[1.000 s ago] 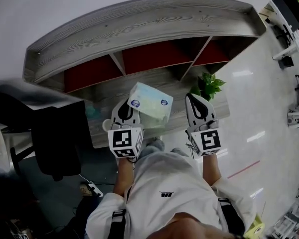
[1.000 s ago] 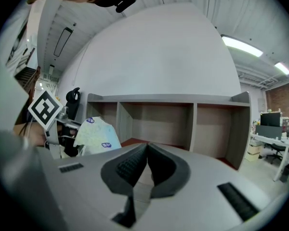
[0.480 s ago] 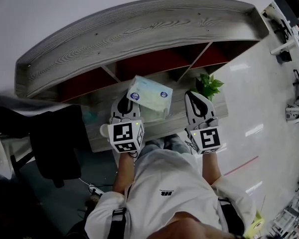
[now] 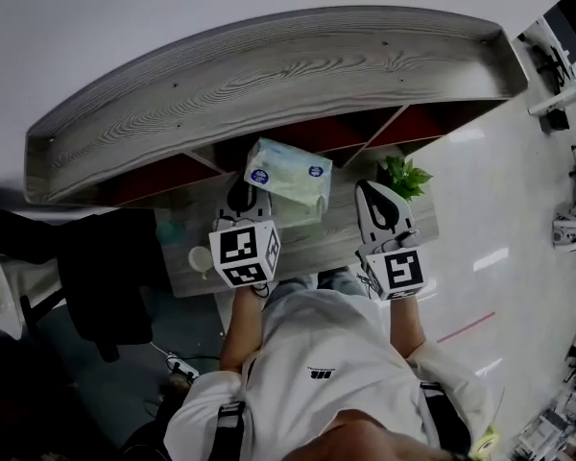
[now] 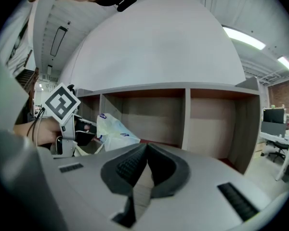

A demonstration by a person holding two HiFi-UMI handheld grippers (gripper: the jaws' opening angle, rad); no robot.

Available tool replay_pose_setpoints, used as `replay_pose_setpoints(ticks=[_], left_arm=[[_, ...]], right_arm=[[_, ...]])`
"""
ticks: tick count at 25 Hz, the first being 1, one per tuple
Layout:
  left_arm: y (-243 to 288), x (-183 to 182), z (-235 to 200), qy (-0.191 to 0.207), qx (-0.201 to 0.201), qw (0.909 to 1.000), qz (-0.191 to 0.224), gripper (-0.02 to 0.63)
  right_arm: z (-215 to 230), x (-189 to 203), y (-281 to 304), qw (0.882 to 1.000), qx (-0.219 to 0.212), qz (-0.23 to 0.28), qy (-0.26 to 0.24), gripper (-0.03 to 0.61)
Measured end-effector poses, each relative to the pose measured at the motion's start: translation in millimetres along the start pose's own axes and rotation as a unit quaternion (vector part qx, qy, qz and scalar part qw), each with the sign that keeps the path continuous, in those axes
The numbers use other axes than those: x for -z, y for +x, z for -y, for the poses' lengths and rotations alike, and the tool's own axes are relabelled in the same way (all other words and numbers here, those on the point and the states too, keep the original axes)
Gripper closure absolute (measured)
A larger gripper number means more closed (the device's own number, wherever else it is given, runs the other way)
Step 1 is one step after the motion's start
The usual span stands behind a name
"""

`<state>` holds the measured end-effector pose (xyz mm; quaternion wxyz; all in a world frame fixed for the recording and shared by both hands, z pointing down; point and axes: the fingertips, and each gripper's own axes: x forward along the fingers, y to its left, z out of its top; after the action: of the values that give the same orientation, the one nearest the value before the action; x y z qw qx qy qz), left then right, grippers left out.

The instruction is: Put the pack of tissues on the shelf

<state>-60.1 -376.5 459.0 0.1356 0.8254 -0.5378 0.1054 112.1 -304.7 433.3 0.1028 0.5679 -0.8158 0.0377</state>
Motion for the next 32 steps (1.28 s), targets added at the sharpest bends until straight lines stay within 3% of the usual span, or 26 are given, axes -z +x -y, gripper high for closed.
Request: replay_pose_setpoints(ticks=[11, 21, 32], left_arm=[[31, -9, -2, -0.014, -0.036, 0.9992, 0.0, 0.577], [56, -27, -12, -0.031, -0.069, 0.997, 0.015, 0.576], [72, -22, -21, -0.015, -0.081, 0.9966, 0.008, 0.575]], right_arm=[[18, 3, 24, 0.999, -0.039, 0.001, 0.005, 0.551], [35, 1, 32, 0.999, -0.047, 0.003, 0.008, 0.551], [31, -4, 39, 0.998, -0.056, 0.006, 0.007, 0.551]])
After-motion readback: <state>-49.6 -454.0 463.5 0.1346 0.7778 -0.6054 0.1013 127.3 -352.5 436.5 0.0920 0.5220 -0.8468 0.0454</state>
